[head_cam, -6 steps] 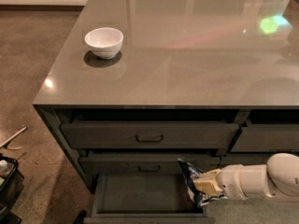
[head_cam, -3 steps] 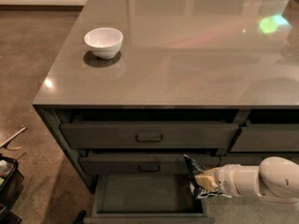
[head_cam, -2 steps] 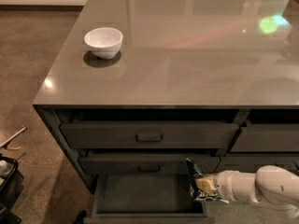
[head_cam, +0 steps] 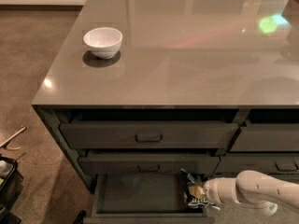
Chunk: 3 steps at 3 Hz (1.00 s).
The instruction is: Place blue chip bag into bottom drawer
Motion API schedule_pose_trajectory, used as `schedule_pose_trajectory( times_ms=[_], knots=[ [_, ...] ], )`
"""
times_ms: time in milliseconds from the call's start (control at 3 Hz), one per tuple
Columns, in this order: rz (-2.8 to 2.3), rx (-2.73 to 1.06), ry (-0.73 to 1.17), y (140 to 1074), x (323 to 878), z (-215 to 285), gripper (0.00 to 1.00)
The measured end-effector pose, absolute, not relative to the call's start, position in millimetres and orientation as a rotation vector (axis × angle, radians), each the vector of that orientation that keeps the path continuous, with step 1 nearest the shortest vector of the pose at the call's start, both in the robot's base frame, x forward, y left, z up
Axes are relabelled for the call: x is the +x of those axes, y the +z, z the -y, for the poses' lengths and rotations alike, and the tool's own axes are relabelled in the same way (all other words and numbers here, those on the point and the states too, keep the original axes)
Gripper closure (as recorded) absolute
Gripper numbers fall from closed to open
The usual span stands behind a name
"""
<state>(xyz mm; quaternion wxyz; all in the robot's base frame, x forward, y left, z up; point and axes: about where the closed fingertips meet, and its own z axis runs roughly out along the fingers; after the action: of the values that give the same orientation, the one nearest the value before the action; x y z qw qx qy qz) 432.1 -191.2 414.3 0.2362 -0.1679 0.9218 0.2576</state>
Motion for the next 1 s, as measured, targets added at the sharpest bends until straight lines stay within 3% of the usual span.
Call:
schedule_pose_trajectory(
  times_ms=[667, 1000],
  knots=[
    [-2.584, -0.482, 0.704, 380, 439, 178, 1.0],
    [-2.583, -0.421, 0.806, 361, 440, 183, 1.0]
  ],
)
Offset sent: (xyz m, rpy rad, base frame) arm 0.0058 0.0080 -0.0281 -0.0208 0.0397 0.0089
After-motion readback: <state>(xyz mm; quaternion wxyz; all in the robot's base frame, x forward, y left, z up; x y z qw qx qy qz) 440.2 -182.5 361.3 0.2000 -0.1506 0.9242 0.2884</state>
